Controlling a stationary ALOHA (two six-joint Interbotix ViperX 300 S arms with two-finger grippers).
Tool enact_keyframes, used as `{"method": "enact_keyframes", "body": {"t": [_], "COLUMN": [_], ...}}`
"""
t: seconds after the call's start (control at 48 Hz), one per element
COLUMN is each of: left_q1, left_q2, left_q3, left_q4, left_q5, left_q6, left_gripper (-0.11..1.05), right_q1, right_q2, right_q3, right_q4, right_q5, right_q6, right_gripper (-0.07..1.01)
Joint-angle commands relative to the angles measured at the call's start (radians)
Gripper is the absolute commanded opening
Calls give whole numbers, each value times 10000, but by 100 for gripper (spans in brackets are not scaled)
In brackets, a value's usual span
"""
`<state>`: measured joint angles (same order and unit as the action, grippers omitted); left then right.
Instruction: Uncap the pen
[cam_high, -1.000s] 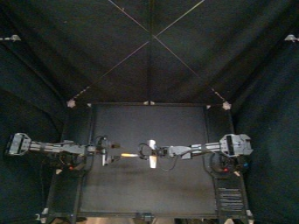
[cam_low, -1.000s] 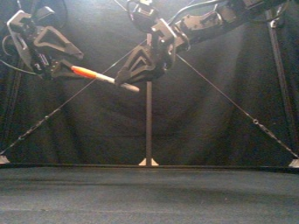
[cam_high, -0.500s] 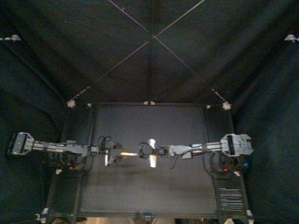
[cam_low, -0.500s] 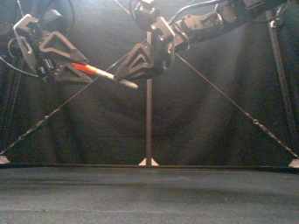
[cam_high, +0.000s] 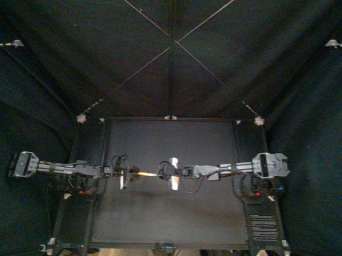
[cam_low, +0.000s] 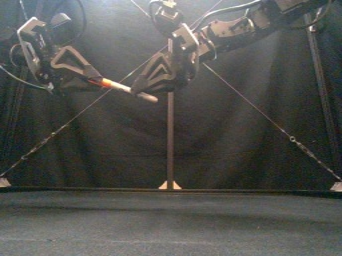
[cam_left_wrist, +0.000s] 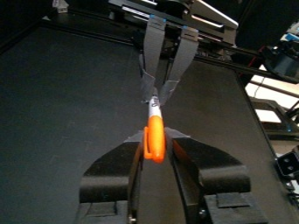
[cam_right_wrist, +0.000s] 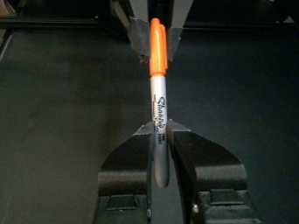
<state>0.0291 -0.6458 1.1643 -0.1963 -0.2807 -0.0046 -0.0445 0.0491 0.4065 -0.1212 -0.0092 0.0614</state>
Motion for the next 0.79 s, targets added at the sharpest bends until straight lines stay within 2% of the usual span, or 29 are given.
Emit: {"method": "enact_keyframes", "body": {"t": [0.021,0.208,0.458,0.667,0.792], "left_q1": [46,46,46,0,0], "left_q2": [-15,-199,-736,-966,-997], "left_q3": [-261,-169,92,169,169], "left_q4": [-46,-31,-31,-31,-31], "left_q5": [-92,-31,31,568,675], "left_q6": [15,0,0,15,15], "left_gripper": [50,39,39,39,39], "right_q1": [15,0,-107,-138,-138], "right_q2": [-522,-736,-1427,-1856,-1979], "right_q3": [-77,184,920,1457,1703], "right_q4": [0,31,107,169,199], "right_q5": [-92,-92,-92,-92,-92], "right_q6": [0,15,31,46,46], "right_gripper": [49,49,49,49,49]}}
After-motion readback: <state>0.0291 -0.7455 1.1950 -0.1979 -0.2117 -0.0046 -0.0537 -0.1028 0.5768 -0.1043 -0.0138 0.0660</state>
